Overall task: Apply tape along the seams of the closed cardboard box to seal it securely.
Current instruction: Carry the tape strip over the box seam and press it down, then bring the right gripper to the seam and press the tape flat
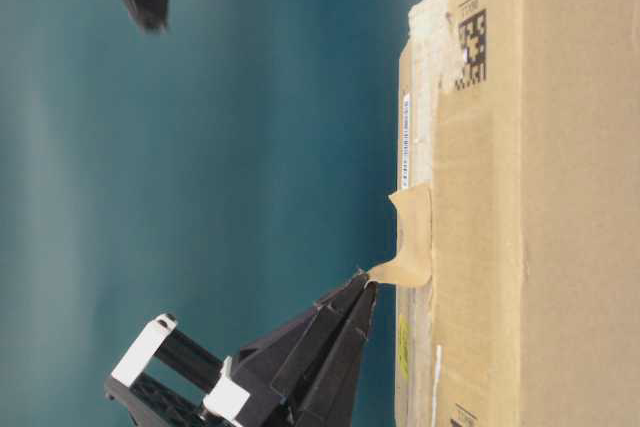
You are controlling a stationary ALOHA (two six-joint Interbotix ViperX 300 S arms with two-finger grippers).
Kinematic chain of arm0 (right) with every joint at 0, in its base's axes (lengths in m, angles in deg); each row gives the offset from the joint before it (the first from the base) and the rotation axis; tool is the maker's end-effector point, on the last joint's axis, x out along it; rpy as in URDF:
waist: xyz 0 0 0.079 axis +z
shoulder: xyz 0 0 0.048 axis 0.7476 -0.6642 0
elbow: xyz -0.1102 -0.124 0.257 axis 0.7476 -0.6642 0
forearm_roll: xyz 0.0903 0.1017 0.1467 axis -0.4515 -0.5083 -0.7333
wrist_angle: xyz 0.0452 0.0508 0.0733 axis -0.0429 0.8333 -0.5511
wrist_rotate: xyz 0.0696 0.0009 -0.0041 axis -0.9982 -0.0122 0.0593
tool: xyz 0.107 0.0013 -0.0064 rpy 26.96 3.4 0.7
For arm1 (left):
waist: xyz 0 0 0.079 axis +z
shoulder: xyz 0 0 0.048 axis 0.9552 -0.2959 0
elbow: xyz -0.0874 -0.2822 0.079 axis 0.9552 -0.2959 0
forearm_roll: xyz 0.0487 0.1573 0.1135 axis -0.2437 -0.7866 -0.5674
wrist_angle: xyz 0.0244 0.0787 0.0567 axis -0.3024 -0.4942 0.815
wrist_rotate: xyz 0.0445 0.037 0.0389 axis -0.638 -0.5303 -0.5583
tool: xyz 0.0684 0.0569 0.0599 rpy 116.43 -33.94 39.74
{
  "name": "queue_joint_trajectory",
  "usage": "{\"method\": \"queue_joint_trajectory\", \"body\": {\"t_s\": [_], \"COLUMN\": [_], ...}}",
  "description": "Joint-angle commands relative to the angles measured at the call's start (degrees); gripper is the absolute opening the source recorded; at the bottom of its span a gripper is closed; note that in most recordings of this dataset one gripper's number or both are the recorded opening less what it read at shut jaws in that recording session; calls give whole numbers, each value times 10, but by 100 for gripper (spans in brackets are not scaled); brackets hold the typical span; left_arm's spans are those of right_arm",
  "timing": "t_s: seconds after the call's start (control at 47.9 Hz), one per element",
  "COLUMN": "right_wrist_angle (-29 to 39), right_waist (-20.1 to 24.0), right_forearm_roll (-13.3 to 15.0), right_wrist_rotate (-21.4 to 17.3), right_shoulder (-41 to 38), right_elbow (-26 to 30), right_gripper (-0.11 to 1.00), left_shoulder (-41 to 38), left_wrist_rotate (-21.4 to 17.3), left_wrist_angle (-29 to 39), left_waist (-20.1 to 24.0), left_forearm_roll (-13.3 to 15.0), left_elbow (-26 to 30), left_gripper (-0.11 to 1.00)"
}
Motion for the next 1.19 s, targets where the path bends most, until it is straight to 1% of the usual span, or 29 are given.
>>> {"method": "queue_joint_trajectory", "body": {"t_s": [0.0,0.251,0.271,0.292,0.334,0.439,0.459,0.48,0.668,0.814,1.169], "right_wrist_angle": [-19,-24,-24,-24,-23,-21,-21,-21,-20,-20,-20], "right_waist": [-9,-13,-12,-12,-12,-12,-12,-12,-12,-12,-12], "right_forearm_roll": [-8,-8,-8,-8,-8,-8,-8,-8,-8,-9,-21], "right_wrist_rotate": [-4,-10,-10,-10,-10,-10,-10,-10,-10,-11,-11], "right_shoulder": [-33,-131,-136,-142,-154,-175,-178,-181,-201,-221,-274], "right_elbow": [33,107,113,119,129,152,155,156,162,162,163], "right_gripper": [0,1,2,6,16,49,53,54,42,43,42], "left_shoulder": [6,8,8,8,8,9,8,8,9,8,7], "left_wrist_rotate": [1,1,1,1,1,1,1,1,1,1,2], "left_wrist_angle": [4,7,7,7,7,7,7,7,6,7,10], "left_waist": [3,3,3,3,3,3,3,3,3,3,3], "left_forearm_roll": [0,-1,-1,0,0,0,0,0,0,-1,-1], "left_elbow": [11,10,9,9,9,8,8,8,8,8,10], "left_gripper": [0,0,0,0,0,0,0,0,0,0,0]}}
